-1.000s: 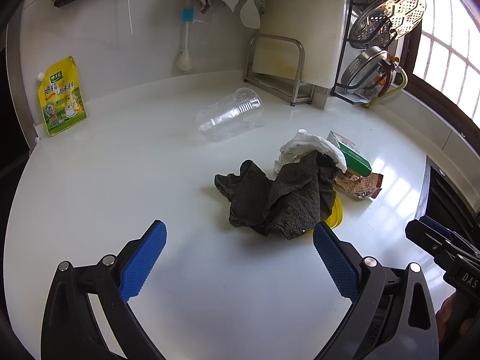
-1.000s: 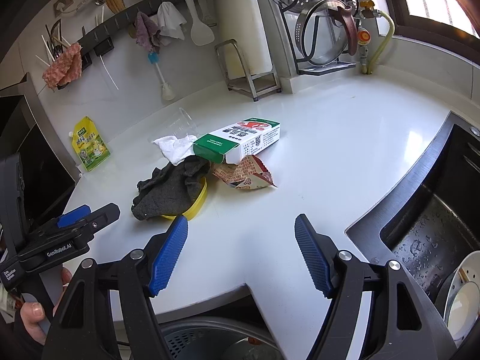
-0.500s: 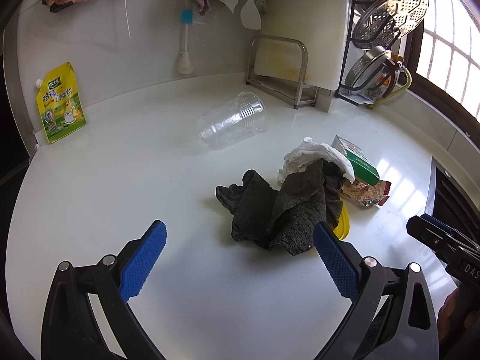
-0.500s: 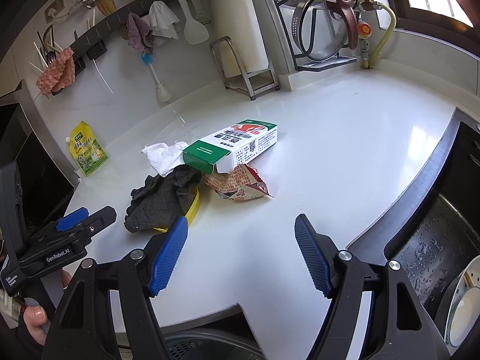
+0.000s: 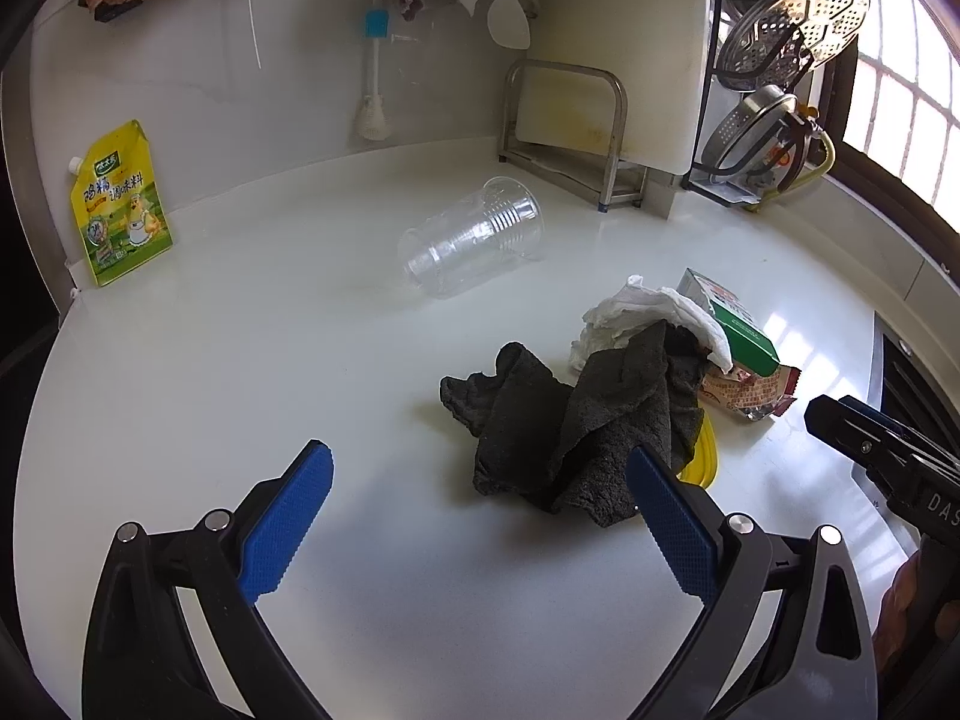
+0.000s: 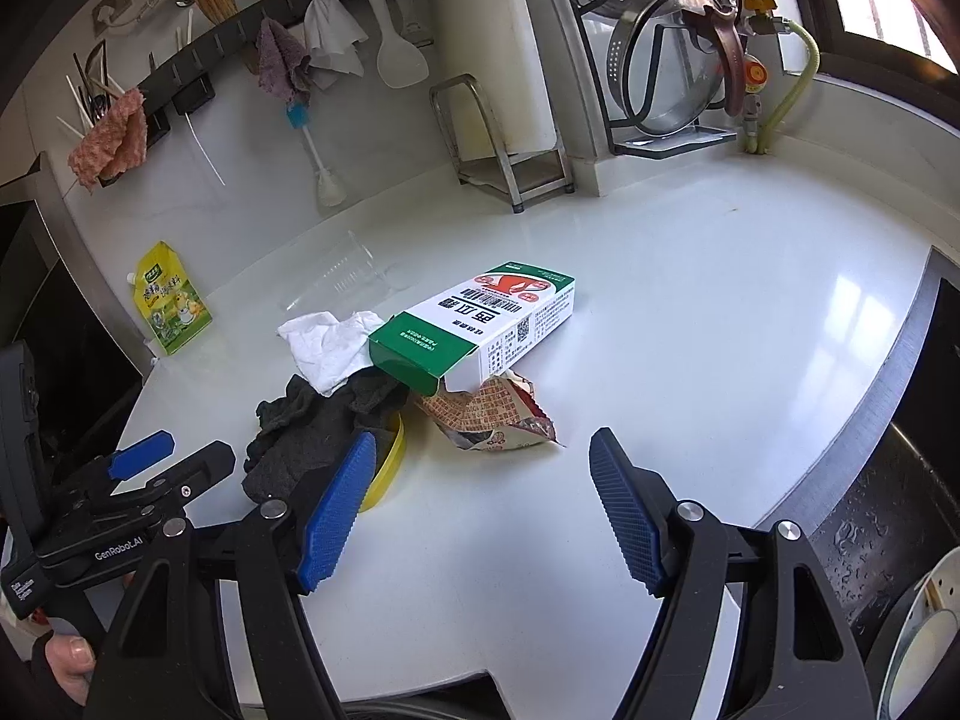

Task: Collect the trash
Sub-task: 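Grasp the printed snack bag with the right tool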

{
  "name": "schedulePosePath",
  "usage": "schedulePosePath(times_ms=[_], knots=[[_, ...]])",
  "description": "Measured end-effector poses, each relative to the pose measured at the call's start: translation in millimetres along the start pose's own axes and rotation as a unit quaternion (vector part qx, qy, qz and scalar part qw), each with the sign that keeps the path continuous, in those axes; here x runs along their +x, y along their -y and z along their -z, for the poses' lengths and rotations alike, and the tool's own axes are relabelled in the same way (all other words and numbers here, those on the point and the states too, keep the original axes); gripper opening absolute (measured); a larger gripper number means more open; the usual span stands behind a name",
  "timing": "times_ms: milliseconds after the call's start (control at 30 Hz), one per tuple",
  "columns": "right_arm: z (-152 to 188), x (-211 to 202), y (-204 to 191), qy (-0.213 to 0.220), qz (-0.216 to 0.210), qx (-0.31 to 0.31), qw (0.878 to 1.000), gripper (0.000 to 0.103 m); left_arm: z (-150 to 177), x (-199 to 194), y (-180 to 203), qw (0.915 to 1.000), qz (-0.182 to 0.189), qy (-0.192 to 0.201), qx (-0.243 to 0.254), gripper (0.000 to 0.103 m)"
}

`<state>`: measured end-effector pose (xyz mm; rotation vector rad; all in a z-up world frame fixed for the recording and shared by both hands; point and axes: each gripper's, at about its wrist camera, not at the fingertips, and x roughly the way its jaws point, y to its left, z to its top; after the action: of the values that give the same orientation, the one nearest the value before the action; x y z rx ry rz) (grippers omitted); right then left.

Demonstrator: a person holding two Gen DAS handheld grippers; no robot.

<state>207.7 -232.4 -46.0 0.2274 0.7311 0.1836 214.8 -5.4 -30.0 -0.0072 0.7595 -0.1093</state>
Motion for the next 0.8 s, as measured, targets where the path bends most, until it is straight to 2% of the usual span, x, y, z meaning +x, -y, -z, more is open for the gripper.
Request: schedulePosePath(times_ms=[267, 467, 800], knots=[[-8.8, 24.9, -0.5, -0.029, 0.022, -0.017, 0.999, 0.071, -0.3, 3.8, -1.6, 1.0, 0.001, -0.004, 0.0, 0.096], [-14.0, 43.9, 2.1, -0.054, 0.021, -0.025, 0.998, 0.071, -0.2, 8.8, -4.9, 0.9999, 0.005, -0.014, -0.006, 0.096], [-21.0, 60.3, -3.1, -0.063, 0.024, -0.045, 0.997, 0.07, -0.5, 13.9, -3.3, 0.9998, 0.004, -0.019, -0.004, 0.096]])
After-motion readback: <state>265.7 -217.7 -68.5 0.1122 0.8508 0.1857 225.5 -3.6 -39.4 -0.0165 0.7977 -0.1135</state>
